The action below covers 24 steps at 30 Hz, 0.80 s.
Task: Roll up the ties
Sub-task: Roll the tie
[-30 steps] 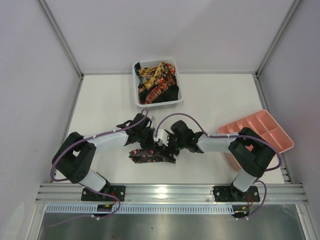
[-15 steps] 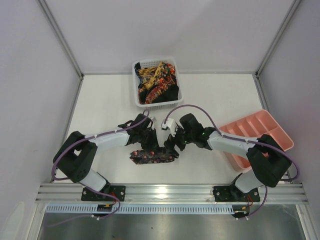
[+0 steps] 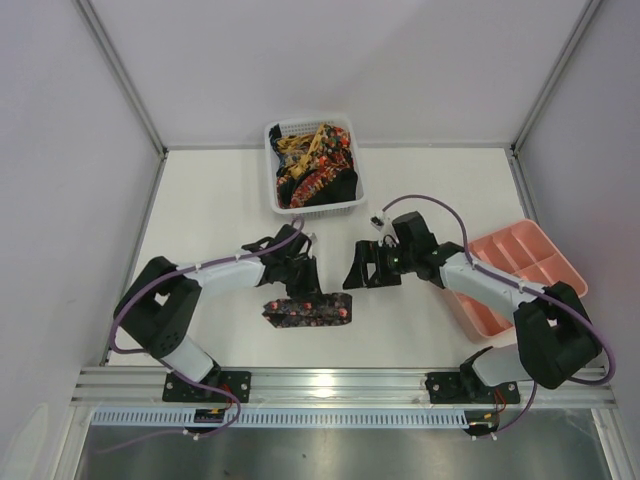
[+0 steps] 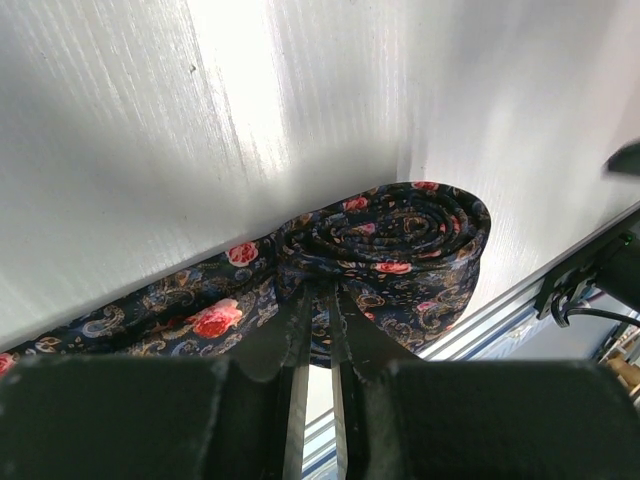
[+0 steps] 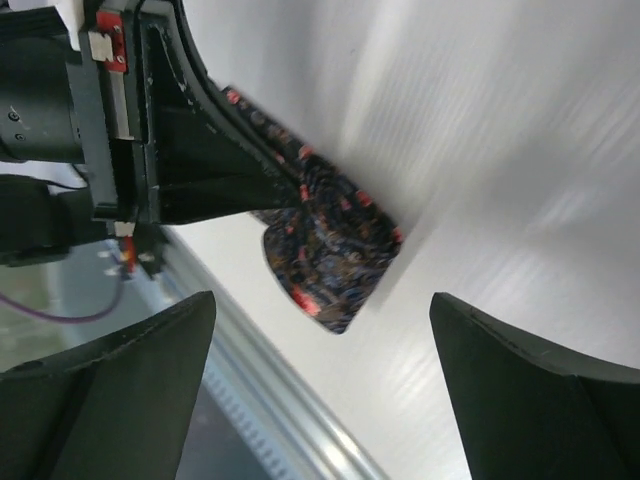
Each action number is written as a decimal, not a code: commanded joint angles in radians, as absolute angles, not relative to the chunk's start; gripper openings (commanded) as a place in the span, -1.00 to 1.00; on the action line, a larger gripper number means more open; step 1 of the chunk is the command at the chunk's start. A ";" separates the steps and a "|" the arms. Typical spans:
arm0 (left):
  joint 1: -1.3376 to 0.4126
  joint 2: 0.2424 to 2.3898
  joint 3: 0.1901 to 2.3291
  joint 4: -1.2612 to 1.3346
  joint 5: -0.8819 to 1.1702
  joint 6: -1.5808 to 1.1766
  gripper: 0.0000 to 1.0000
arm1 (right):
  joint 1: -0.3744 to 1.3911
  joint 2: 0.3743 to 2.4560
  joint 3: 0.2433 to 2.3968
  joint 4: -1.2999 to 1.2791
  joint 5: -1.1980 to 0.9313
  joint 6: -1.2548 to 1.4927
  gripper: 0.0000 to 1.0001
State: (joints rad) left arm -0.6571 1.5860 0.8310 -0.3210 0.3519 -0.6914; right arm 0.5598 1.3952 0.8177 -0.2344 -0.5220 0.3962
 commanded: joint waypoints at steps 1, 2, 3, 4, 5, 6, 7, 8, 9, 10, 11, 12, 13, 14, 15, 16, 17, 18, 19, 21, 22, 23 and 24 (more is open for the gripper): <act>-0.672 1.597 0.865 -0.345 0.351 -0.687 -0.67 | 0.563 1.371 0.782 -0.229 -0.649 0.630 0.89; -0.673 1.598 0.864 -0.345 0.351 -0.686 -0.67 | 0.564 1.377 0.776 -0.226 -0.652 0.649 0.84; -0.676 1.600 0.862 -0.345 0.350 -0.689 -0.67 | 0.566 1.385 0.769 -0.222 -0.644 0.660 0.77; -0.676 1.601 0.858 -0.341 0.351 -0.689 -0.67 | 0.568 1.393 0.764 -0.222 -0.637 0.664 0.75; -0.676 1.603 0.854 -0.341 0.351 -0.690 -0.67 | 0.565 1.411 0.759 -0.224 -0.631 0.667 0.69; -0.678 1.605 0.851 -0.339 0.353 -0.693 -0.67 | 0.563 1.428 0.761 -0.241 -0.606 0.664 0.64; -0.680 1.603 0.850 -0.336 0.351 -0.695 -0.67 | 0.561 1.445 0.764 -0.253 -0.601 0.661 0.61; -0.681 1.605 0.851 -0.337 0.353 -0.693 -0.67 | 0.561 1.462 0.761 -0.249 -0.604 0.669 0.61; -0.684 1.608 0.851 -0.337 0.351 -0.693 -0.67 | 0.561 1.495 0.755 -0.218 -0.626 0.675 0.58; -0.684 1.608 0.853 -0.336 0.348 -0.693 -0.67 | 0.563 1.508 0.755 -0.207 -0.636 0.676 0.53; -0.686 1.611 0.853 -0.337 0.345 -0.692 -0.67 | 0.563 1.523 0.758 -0.203 -0.635 0.675 0.49; -0.684 1.617 0.856 -0.337 0.341 -0.690 -0.67 | 0.563 1.540 0.758 -0.196 -0.626 0.673 0.48; -0.684 1.621 0.859 -0.337 0.341 -0.690 -0.67 | 0.561 1.546 0.758 -0.192 -0.620 0.670 0.48; -0.686 1.623 0.859 -0.337 0.339 -0.689 -0.68 | 0.561 1.552 0.752 -0.181 -0.624 0.667 0.47; -0.686 1.626 0.859 -0.334 0.334 -0.689 -0.67 | 0.561 1.560 0.749 -0.163 -0.627 0.661 0.47; -0.686 1.634 0.858 -0.333 0.331 -0.690 -0.67 | 0.566 1.581 0.750 -0.161 -0.627 0.655 0.47; -0.687 1.638 0.856 -0.331 0.328 -0.692 -0.68 | 0.572 1.592 0.758 -0.160 -0.630 0.643 0.47; -0.687 1.641 0.851 -0.328 0.328 -0.692 -0.68 | 0.578 1.601 0.765 -0.163 -0.637 0.620 0.46; -0.689 1.644 0.850 -0.325 0.328 -0.693 -0.68 | 0.597 1.614 0.770 -0.163 -0.637 0.609 0.46; -0.690 1.644 0.845 -0.321 0.327 -0.692 -0.68 | 0.609 1.626 0.775 -0.138 -0.637 0.603 0.47; -0.692 1.646 0.844 -0.319 0.325 -0.692 -0.68 | 0.615 1.643 0.776 -0.127 -0.641 0.601 0.47; -0.690 1.649 0.842 -0.318 0.325 -0.692 -0.68 | 0.624 1.650 0.778 -0.121 -0.644 0.601 0.48; -0.692 1.649 0.842 -0.319 0.324 -0.692 -0.69 | 0.630 1.658 0.787 -0.118 -0.640 0.600 0.47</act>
